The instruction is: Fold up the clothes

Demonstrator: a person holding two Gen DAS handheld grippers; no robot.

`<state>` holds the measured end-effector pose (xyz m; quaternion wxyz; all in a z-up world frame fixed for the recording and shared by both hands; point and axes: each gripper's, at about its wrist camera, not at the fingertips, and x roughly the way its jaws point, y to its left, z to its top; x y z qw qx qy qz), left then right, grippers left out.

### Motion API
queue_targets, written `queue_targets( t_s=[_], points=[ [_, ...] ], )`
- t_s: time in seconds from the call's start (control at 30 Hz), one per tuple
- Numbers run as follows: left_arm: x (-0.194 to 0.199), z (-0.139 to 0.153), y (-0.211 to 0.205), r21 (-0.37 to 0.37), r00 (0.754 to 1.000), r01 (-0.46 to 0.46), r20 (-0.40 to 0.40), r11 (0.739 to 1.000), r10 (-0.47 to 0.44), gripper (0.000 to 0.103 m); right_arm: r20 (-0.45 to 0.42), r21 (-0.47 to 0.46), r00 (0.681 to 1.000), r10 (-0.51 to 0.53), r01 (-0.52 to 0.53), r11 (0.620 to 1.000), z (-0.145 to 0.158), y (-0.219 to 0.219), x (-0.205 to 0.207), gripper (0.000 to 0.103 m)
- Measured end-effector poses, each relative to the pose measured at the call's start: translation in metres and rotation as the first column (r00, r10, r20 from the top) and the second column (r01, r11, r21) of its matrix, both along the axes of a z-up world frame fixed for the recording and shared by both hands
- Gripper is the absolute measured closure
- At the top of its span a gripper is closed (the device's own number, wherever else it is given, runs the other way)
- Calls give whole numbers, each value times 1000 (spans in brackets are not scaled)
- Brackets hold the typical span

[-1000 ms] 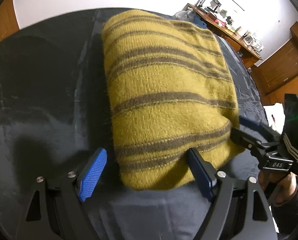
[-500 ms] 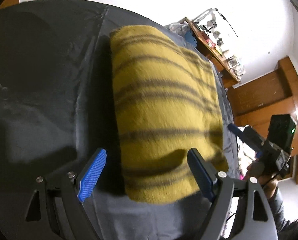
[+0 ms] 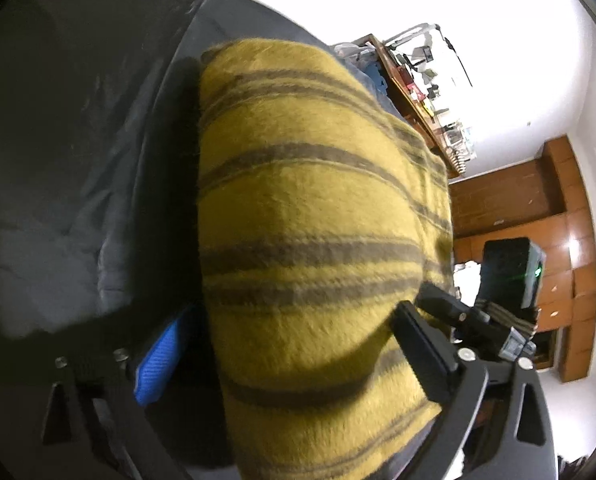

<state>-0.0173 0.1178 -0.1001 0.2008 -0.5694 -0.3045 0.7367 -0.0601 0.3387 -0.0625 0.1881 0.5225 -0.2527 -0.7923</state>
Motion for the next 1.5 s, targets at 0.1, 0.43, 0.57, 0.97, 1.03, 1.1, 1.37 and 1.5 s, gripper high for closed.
queue_targets(
  t_s=[0.1,0.43,0.57,0.97,1.03,1.1,1.37,1.5],
  points=[
    [-1,-5,-2,42,1000,-13,28,999,12,1,8,-5,1000,17,-17,1000,-4,-6,-5,2],
    [-1,4,41,-44,997,75,18,996,-74,5,7,-61,1000,5,-5,998,-6,7,2,42],
    [6,11,65,-53,997,83,7,995,-83,11,-3,-54,1000,-7,7,999,-1,21,17,45],
    [33,22,228,-21,968,249,-10,968,-250,18,-35,7,991,-128,128,992,21,136,101,46],
    [36,23,258,-25,959,282,-18,959,-283,19,-37,17,985,-168,169,985,21,160,118,46],
    [38,23,288,-39,950,310,-29,950,-311,19,-41,27,978,-205,206,978,21,181,133,46],
    [34,25,363,-122,931,351,-58,928,-360,19,-54,43,954,-294,297,954,12,242,158,46],
    [35,26,374,-156,932,346,-58,925,-358,19,-55,41,953,-299,302,953,12,254,180,45]
  ],
)
